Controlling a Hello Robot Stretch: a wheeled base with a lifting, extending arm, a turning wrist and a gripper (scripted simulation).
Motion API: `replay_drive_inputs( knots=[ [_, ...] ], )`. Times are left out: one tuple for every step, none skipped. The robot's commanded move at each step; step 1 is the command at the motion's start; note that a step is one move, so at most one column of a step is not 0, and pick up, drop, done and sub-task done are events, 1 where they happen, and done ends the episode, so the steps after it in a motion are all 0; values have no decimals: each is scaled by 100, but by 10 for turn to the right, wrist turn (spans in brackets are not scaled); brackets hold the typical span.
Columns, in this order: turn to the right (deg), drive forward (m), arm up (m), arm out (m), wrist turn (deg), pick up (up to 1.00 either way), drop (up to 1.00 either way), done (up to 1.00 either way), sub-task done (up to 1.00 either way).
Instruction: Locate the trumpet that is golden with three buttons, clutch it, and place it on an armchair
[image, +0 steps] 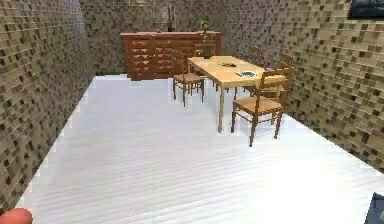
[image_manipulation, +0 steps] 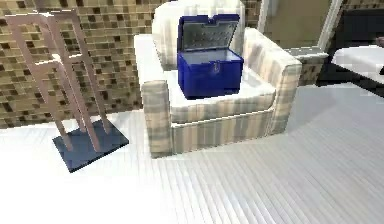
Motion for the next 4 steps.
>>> replay_drive_inputs(
  knots=[
    [0,100,0,0,0,0,0,0,0],
    [0,100,0,0,0,0,0,0,0],
    [0,45,0,0,0,0,0,0,0],
    [-450,0,0,0,0,0,0,0,0]
  ],
)
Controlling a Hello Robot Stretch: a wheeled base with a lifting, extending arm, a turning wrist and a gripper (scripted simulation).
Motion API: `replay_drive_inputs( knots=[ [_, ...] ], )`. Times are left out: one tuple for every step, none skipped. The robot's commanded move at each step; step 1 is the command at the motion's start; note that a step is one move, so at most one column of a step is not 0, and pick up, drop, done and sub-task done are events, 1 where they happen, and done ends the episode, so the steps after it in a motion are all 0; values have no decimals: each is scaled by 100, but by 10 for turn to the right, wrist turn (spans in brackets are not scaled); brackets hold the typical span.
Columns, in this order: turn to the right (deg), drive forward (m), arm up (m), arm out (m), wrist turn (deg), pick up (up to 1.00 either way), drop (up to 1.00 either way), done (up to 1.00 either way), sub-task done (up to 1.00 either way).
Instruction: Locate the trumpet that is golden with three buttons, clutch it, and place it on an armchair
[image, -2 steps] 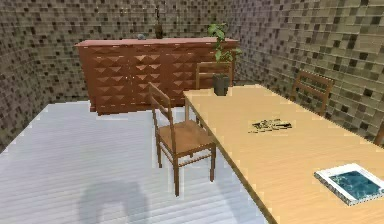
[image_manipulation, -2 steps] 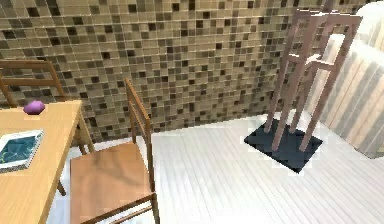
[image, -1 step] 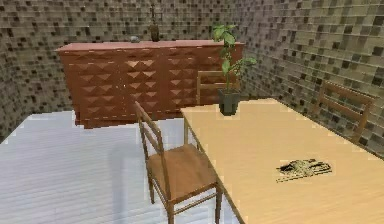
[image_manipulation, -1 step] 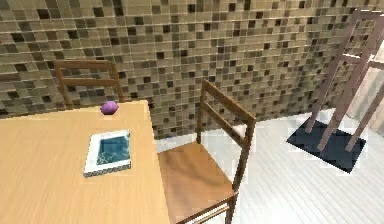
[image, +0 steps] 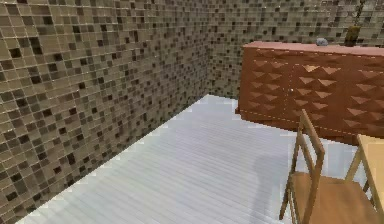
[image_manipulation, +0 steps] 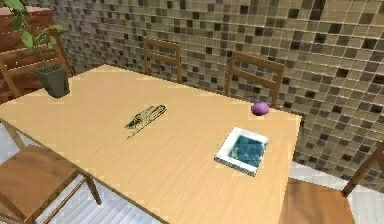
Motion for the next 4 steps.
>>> replay_drive_inputs(
  knots=[
    [-120,0,0,0,0,0,0,0,0],
    [420,0,0,0,0,0,0,0,0],
    [0,25,0,0,0,0,0,0,0],
    [-270,0,0,0,0,0,0,0,0]
  ],
)
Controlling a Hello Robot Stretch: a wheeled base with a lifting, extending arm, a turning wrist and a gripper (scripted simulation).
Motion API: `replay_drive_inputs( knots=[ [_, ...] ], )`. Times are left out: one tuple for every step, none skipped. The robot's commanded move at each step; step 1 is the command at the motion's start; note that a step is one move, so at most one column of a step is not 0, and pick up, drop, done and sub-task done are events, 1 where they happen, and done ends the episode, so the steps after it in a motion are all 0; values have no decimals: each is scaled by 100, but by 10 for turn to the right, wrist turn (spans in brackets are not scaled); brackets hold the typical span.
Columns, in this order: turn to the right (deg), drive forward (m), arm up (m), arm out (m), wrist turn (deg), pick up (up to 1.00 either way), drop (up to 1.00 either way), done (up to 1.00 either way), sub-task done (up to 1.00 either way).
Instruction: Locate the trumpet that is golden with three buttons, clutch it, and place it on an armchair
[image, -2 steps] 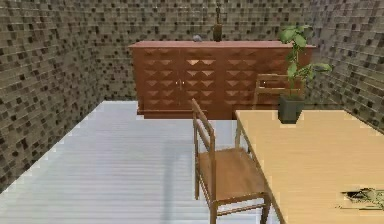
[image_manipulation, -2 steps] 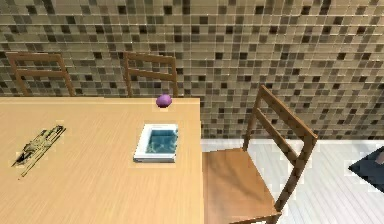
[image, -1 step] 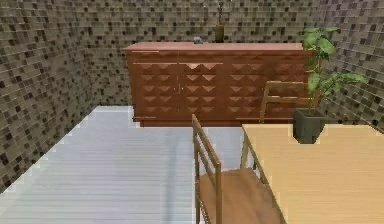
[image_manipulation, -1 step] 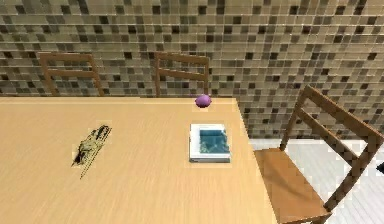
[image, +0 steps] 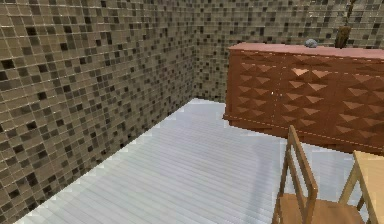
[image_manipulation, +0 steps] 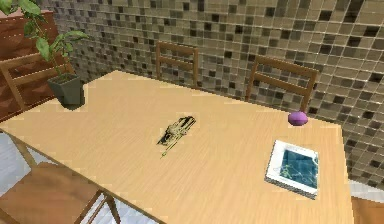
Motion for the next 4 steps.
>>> replay_drive_inputs(
  knots=[
    [0,0,50,0,0,0,0,0,0],
    [0,0,34,0,0,0,0,0,0],
    [0,0,0,40,0,0,0,0,0],
    [0,0,0,0,450,0,0,0,0]
  ],
)
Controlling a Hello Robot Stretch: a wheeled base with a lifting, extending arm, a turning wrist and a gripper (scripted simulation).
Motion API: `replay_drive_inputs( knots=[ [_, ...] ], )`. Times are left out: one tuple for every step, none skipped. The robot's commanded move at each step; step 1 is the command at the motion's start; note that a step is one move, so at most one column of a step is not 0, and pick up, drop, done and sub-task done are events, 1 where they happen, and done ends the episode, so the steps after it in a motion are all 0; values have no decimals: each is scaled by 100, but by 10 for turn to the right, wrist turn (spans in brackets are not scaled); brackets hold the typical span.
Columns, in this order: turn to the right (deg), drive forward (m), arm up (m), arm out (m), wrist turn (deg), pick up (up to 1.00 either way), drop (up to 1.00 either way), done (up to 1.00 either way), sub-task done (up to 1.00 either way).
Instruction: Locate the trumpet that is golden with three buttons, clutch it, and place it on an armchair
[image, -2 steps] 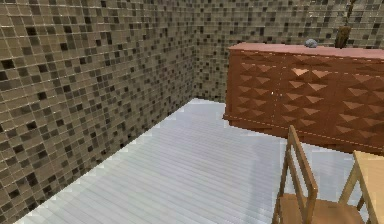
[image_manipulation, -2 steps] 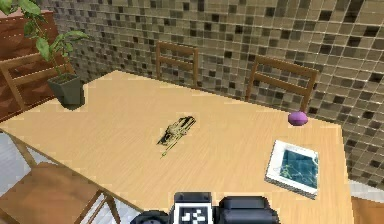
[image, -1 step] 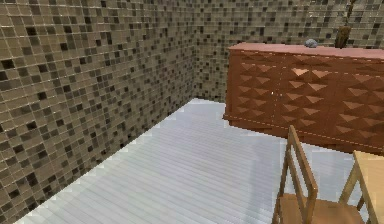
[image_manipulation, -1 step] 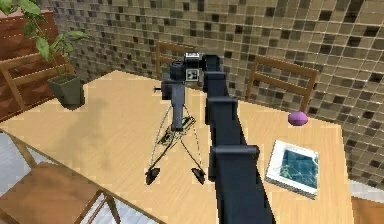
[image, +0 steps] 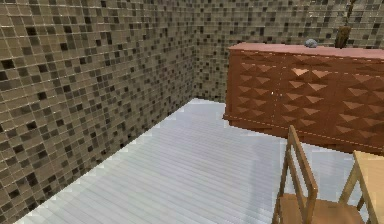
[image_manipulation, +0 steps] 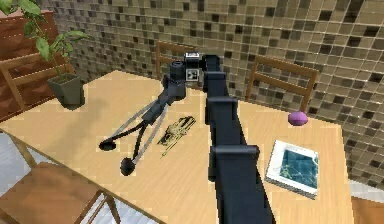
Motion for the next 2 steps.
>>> replay_drive_inputs(
  knots=[
    [0,0,0,0,450,0,0,0,0],
    [0,0,0,0,450,0,0,0,0]
  ],
)
